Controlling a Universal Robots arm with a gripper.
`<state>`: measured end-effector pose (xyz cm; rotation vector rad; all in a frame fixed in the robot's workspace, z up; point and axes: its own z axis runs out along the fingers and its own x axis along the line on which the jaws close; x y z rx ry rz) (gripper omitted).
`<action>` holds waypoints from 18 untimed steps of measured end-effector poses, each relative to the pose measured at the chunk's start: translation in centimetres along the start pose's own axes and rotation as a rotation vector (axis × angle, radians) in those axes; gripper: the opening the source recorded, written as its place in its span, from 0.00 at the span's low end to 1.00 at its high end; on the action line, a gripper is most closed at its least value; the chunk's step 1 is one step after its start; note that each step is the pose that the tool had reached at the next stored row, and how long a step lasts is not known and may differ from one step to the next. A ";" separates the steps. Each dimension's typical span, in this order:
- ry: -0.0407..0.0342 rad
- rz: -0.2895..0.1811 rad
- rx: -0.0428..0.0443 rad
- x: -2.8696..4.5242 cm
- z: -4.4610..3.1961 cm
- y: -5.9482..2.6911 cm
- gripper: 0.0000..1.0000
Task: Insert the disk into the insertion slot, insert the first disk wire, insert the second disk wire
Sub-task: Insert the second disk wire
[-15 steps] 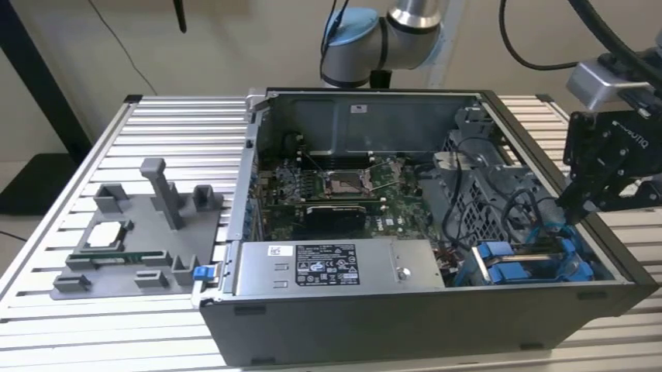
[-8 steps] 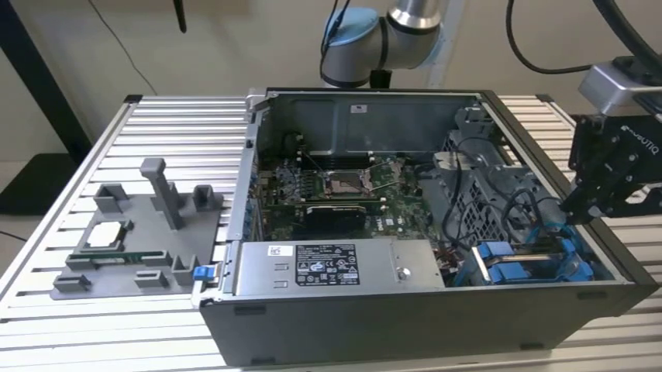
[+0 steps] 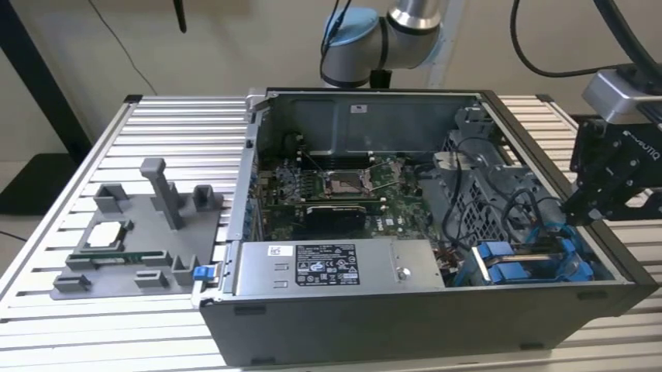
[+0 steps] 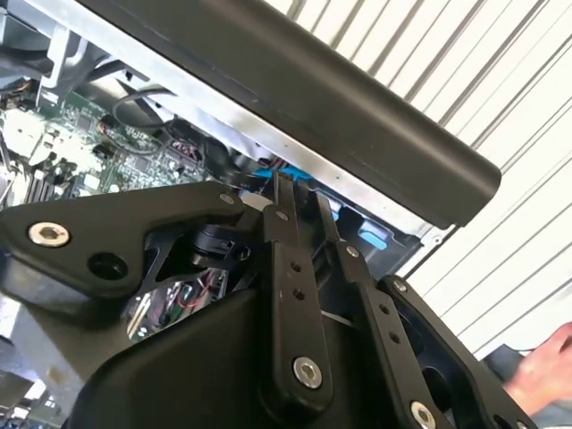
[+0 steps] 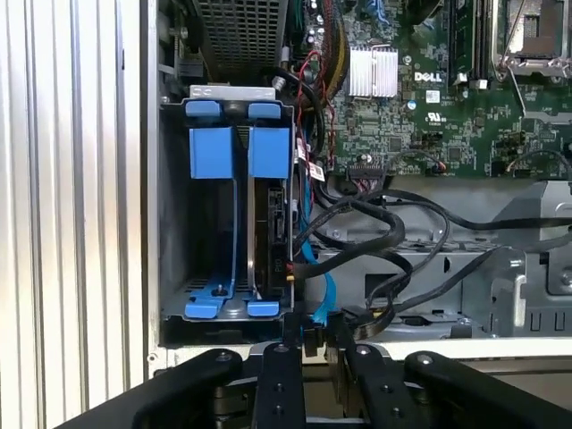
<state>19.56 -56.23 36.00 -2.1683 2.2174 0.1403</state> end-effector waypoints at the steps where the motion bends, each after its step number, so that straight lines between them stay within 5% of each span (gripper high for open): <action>1: -0.0063 0.000 -0.0005 0.00 0.04 -0.02 1.00; 6: -0.0531 0.004 -0.0043 0.01 0.10 -0.04 1.00; 11: -0.1200 0.006 -0.0088 0.01 0.10 -0.03 1.00; 13: -0.1399 0.006 -0.0096 0.01 0.11 -0.04 1.00; 14: -0.1444 0.006 -0.0098 0.01 0.12 -0.03 0.00; 18: -0.1484 0.005 -0.0099 0.00 0.12 -0.03 0.00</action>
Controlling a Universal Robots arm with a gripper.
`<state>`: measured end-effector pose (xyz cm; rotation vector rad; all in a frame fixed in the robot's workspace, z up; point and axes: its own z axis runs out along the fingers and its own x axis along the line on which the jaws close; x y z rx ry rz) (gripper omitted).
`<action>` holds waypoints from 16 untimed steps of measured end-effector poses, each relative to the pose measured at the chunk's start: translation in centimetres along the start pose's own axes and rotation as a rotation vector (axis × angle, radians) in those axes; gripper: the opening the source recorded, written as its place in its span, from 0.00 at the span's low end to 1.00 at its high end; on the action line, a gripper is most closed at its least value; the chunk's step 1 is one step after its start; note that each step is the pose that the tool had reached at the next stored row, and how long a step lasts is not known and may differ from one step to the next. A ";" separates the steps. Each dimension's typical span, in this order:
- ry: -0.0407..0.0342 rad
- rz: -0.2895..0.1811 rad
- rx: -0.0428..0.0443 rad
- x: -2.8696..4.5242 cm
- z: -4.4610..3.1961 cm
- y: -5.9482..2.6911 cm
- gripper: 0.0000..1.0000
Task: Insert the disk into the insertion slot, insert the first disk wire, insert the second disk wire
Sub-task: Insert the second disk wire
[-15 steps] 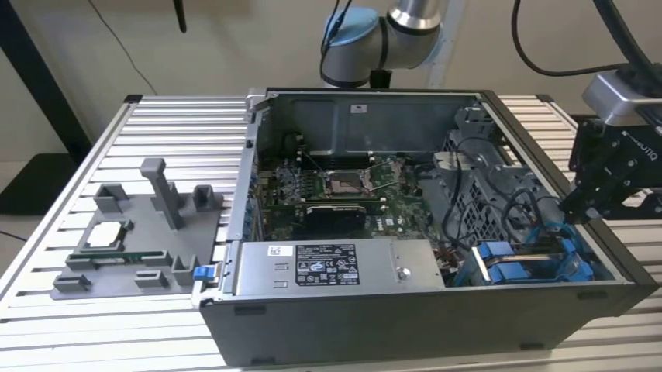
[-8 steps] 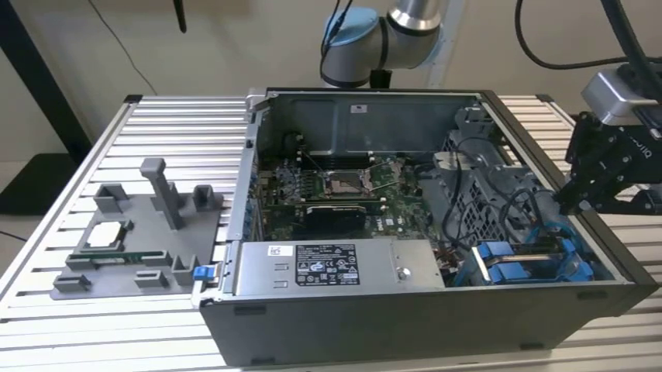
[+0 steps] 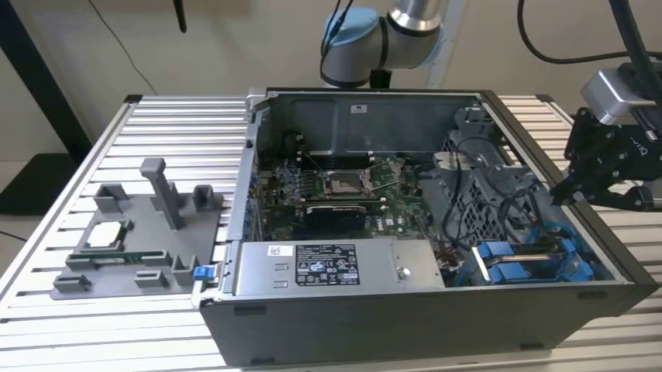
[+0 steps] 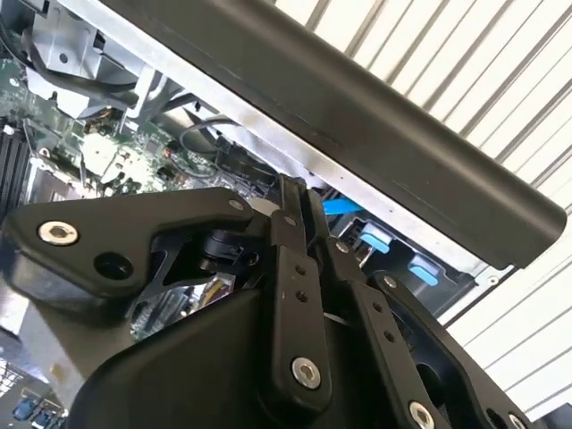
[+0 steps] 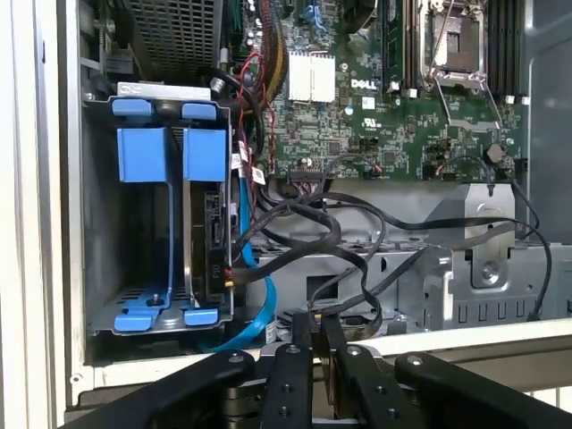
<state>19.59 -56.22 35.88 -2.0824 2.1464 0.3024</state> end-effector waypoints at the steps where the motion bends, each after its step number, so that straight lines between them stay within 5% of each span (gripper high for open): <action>1: -0.0001 0.000 0.0000 0.00 0.00 0.00 0.00; 7: -0.0004 0.000 0.0000 -0.08 -0.40 0.37 0.00; 16: -0.0008 0.000 0.0000 -0.43 -2.11 2.46 0.00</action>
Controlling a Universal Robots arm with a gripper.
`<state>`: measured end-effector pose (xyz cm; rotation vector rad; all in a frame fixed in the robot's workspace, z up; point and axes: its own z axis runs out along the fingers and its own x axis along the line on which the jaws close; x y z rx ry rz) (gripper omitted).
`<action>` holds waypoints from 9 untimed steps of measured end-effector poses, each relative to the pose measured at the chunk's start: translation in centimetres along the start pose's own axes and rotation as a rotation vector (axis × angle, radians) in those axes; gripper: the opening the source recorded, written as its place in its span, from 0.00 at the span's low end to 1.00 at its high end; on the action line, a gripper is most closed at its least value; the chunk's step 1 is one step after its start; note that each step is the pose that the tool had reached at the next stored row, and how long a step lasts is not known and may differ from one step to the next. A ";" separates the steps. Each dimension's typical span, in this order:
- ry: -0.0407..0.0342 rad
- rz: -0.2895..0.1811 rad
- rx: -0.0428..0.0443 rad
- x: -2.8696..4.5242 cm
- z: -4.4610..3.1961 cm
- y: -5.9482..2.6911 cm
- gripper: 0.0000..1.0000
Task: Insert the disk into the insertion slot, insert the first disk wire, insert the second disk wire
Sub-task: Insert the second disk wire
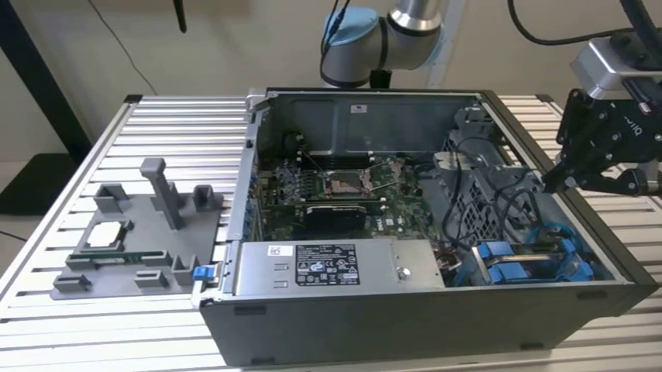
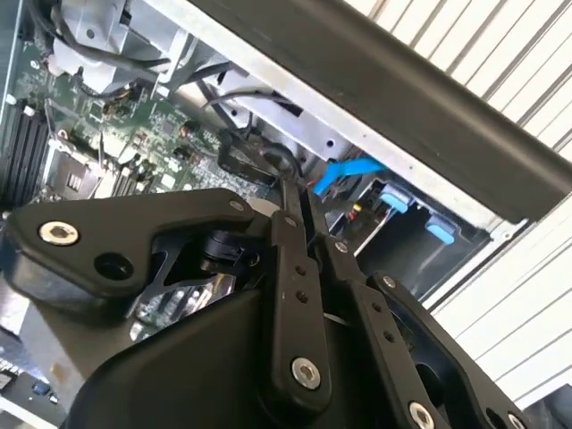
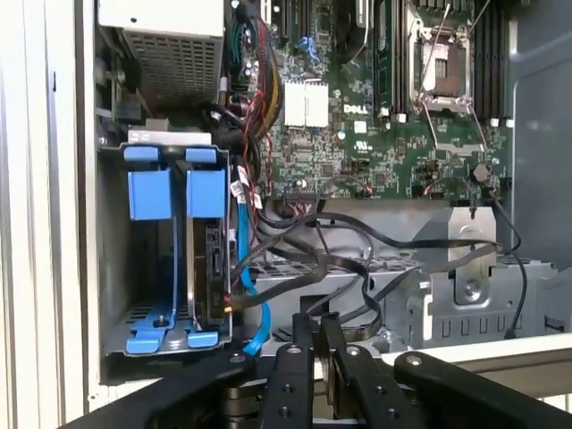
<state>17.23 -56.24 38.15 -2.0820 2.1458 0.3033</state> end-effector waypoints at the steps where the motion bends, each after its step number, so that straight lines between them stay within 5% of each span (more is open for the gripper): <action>1: -0.0001 0.000 0.0000 0.00 -0.07 0.36 0.00; 6: 0.0036 0.000 0.0002 0.13 -0.20 2.51 0.00; 9: 0.0147 0.000 0.0008 0.18 -0.26 3.55 0.00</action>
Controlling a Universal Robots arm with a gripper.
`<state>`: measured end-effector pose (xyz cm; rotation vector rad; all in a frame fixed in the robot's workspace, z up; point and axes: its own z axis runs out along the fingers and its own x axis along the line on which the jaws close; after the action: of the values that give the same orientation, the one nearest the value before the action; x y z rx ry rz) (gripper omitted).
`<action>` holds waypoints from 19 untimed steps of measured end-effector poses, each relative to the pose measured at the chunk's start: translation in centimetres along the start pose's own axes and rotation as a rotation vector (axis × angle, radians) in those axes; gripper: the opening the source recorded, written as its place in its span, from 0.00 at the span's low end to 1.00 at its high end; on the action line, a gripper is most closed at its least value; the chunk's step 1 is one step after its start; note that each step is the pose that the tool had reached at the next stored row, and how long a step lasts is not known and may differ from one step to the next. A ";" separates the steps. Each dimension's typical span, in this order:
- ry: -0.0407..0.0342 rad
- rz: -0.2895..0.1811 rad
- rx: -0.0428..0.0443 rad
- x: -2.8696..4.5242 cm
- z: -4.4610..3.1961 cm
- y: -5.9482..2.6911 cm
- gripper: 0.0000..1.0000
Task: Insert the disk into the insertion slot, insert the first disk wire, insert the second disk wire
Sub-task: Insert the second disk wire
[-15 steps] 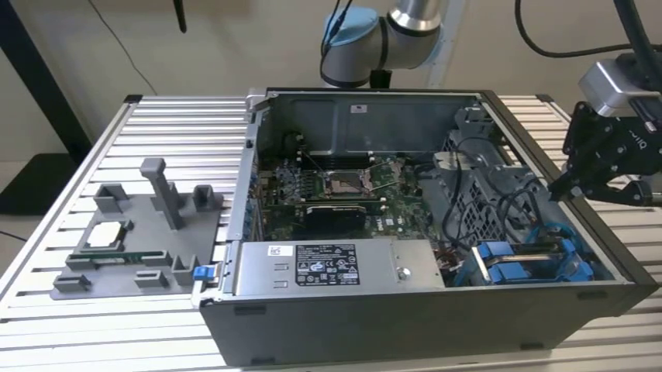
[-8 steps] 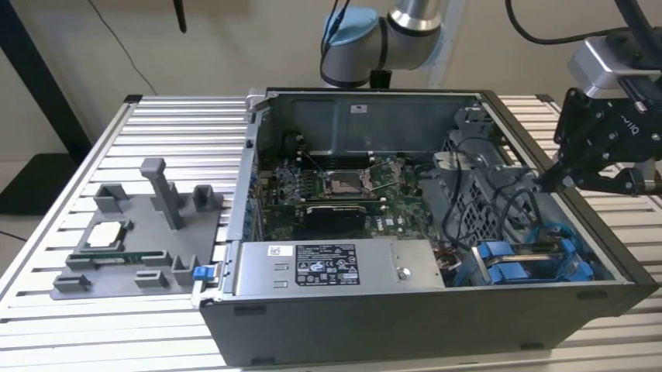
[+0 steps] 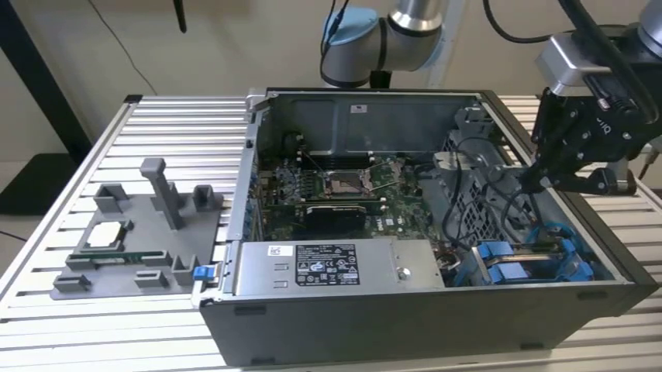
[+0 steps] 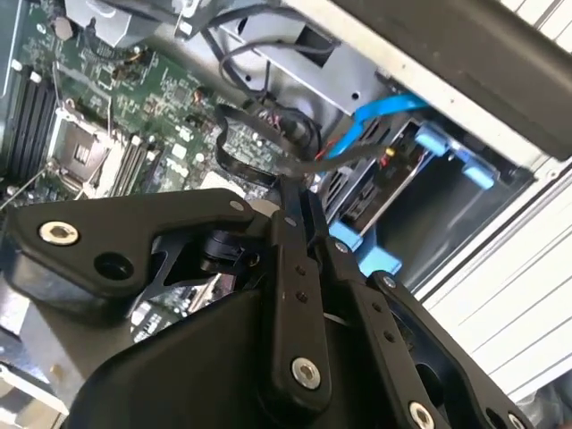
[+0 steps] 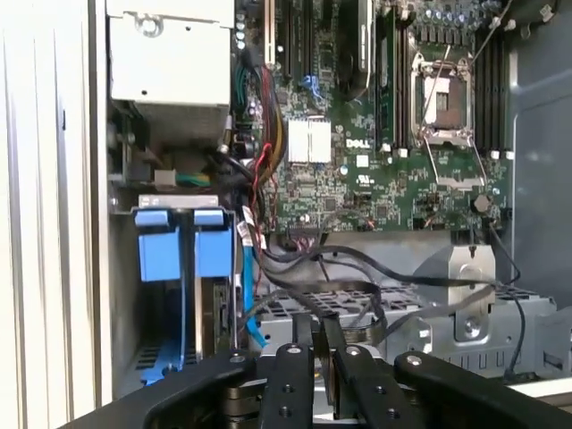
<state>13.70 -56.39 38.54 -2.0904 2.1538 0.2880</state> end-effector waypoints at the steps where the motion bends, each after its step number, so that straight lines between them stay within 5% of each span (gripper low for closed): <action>1: 0.0084 0.000 0.0001 0.01 0.00 0.16 0.00; 5: 0.0606 -0.002 0.0010 0.02 0.01 0.37 0.00; 13: 0.1762 -0.010 0.0054 0.03 0.03 0.61 0.00; 15: 0.1892 -0.013 0.0212 0.05 0.08 0.76 0.00; 19: 0.1939 -0.019 0.0631 0.11 0.31 1.22 0.00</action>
<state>12.46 -56.40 38.27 -2.1836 2.2124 0.0149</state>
